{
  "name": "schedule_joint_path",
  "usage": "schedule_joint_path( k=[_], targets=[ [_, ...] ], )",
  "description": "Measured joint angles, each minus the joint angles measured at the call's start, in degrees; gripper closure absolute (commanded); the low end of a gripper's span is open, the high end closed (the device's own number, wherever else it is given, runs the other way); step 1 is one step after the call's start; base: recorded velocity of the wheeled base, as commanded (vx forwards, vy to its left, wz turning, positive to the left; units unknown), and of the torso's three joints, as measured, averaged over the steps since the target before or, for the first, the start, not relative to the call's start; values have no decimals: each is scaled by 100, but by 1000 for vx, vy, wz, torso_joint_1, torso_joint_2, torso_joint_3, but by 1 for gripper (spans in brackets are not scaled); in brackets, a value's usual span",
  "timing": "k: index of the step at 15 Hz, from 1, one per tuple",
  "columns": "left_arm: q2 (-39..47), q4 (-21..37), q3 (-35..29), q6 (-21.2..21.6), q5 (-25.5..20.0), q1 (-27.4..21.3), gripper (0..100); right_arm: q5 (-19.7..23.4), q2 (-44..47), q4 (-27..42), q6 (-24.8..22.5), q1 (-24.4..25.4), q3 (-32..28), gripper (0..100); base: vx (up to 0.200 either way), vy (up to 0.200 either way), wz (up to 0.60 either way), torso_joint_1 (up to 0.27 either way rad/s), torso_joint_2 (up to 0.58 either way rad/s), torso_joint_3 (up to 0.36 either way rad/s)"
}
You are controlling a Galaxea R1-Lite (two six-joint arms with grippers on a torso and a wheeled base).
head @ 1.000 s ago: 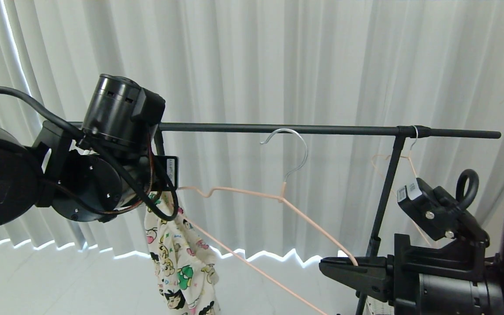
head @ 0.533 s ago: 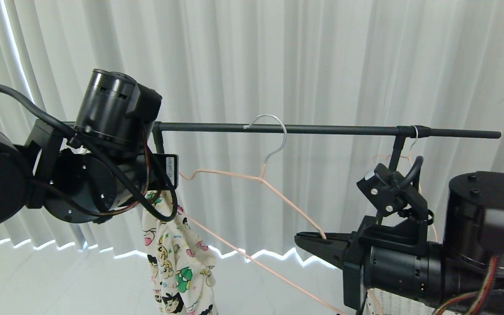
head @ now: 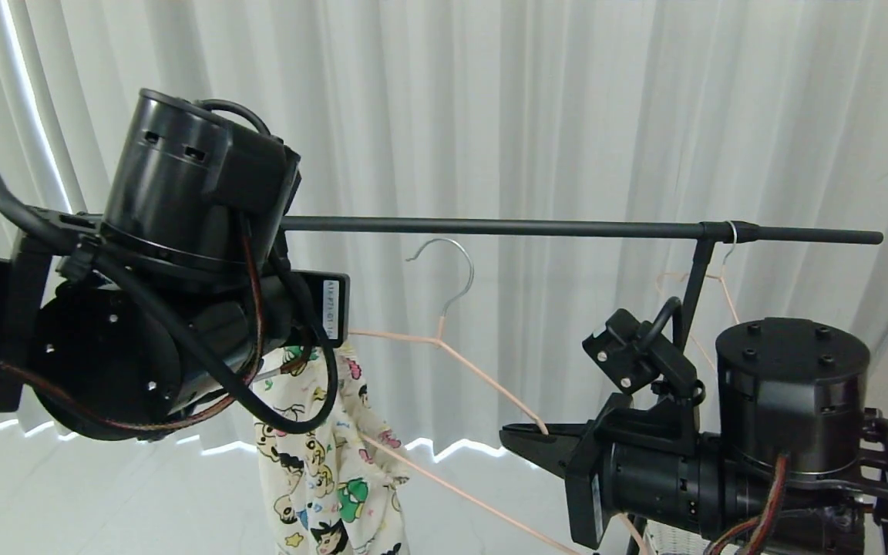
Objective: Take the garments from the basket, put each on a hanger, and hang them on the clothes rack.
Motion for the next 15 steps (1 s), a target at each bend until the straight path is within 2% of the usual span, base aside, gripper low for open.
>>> schedule_joint_path(
  k=[8, 10, 13, 15],
  targets=[
    [-20, 0, -330, -162, -52, -1145, 100, -6, 162, -7, 5, 165, -190, 100, 0, 0, 0, 0, 0, 0],
    [-22, -7, -291, -167, -52, -1274, 100, -17, 182, -5, 6, 200, -265, 100, 0, 0, 0, 0, 0, 0],
    [-29, 2, -30, -178, -38, -1252, 100, -328, 184, -54, 35, 276, -291, 100, 0, 0, 0, 0, 0, 0],
    [-40, -2, -5, -178, -24, -1246, 100, -391, 190, -276, 94, 335, -295, 100, 0, 0, 0, 0, 0, 0]
  ],
)
